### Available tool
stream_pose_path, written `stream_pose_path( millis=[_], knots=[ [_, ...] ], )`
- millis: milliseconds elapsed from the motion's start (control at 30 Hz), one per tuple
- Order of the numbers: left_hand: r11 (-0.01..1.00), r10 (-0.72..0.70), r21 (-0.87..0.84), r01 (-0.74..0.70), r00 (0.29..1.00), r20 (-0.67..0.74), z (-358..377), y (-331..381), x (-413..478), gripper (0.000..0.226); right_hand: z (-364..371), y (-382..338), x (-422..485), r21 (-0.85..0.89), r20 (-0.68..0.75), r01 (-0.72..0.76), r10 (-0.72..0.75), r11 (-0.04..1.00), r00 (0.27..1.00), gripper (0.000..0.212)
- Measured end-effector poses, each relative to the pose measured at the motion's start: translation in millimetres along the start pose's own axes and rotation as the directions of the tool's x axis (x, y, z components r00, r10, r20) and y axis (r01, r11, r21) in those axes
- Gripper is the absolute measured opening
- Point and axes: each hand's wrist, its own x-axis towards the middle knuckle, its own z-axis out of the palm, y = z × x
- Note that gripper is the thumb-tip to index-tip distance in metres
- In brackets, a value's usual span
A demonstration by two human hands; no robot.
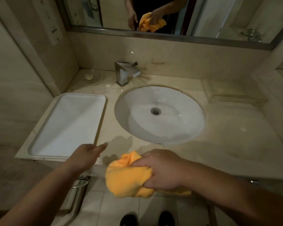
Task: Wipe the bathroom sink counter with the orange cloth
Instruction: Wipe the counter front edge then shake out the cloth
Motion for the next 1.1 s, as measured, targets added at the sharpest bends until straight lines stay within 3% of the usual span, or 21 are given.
stream_pose_path(
  millis=[100,167,300,433,567,667,733,767,800,833,867,933,967,1033,1100],
  knots=[
    [0.977,-0.102,-0.137,0.160,0.929,0.357,16.8,30.7,-6.1,0.055,-25.7,22.0,-27.7,-0.088,-0.116,-0.001,-0.009,0.996,0.993,0.064],
    [0.971,-0.018,-0.204,0.121,0.895,0.445,31.8,51.0,-7.9,0.050,-33.8,40.5,-40.4,-0.173,-0.145,-0.037,0.011,0.984,0.989,0.066],
    [0.989,0.150,-0.043,-0.144,0.950,0.272,77.7,84.3,-11.0,0.041,-27.5,84.5,-51.4,-0.295,-0.129,-0.036,-0.003,0.955,0.992,0.060],
    [0.956,0.216,0.152,-0.250,0.954,0.209,117.1,86.4,-7.3,0.044,-6.3,134.3,-44.1,-0.293,-0.124,0.009,-0.048,0.956,0.991,0.055],
    [0.771,0.181,0.564,-0.297,0.950,0.254,145.1,64.5,-6.2,0.054,23.9,164.4,-36.6,-0.248,-0.089,-0.048,0.027,0.967,0.996,0.070],
    [0.697,0.168,0.662,-0.277,0.960,0.224,151.6,57.3,-7.9,0.051,38.9,177.9,-44.1,-0.100,-0.203,-0.111,0.089,0.989,0.975,0.074],
    [0.690,0.136,0.679,-0.248,0.967,0.215,147.7,60.9,-7.1,0.045,38.6,187.0,-55.0,0.175,-0.394,-0.184,0.240,0.967,0.887,0.068],
    [0.709,0.116,0.666,-0.230,0.970,0.212,145.6,64.7,-6.6,0.042,36.9,191.8,-61.0,0.368,-0.462,-0.236,0.397,0.899,0.793,0.059],
    [0.740,0.103,0.639,-0.213,0.973,0.204,144.2,69.0,-5.5,0.040,34.7,196.8,-66.6,0.581,-0.456,-0.278,0.589,0.765,0.667,0.045],
    [0.782,0.097,0.592,-0.193,0.977,0.191,144.3,73.6,-3.5,0.039,33.2,202.6,-72.9,0.779,-0.352,-0.274,0.754,0.565,0.554,0.027],
    [0.826,0.091,0.536,-0.176,0.979,0.180,145.7,78.8,-1.6,0.037,30.5,205.4,-78.8,0.923,-0.158,-0.227,0.842,0.312,0.516,0.012],
    [0.875,0.073,0.457,-0.161,0.976,0.204,152.6,87.8,2.1,0.037,29.1,195.6,-81.3,0.952,0.301,-0.237,0.743,-0.195,0.598,0.023],
    [0.876,0.058,0.456,-0.160,0.971,0.230,157.5,90.1,3.2,0.038,30.8,187.5,-79.0,0.903,0.429,-0.292,0.635,-0.315,0.642,0.027],
    [0.857,0.037,0.490,-0.162,0.967,0.254,165.5,90.4,4.9,0.040,37.0,168.8,-69.8,0.851,0.525,-0.406,0.506,-0.334,0.684,0.031],
    [0.859,0.027,0.488,-0.157,0.964,0.263,168.3,86.9,9.5,0.038,42.8,155.4,-54.6,0.848,0.528,-0.401,0.489,-0.346,0.695,0.028]
  ],
)
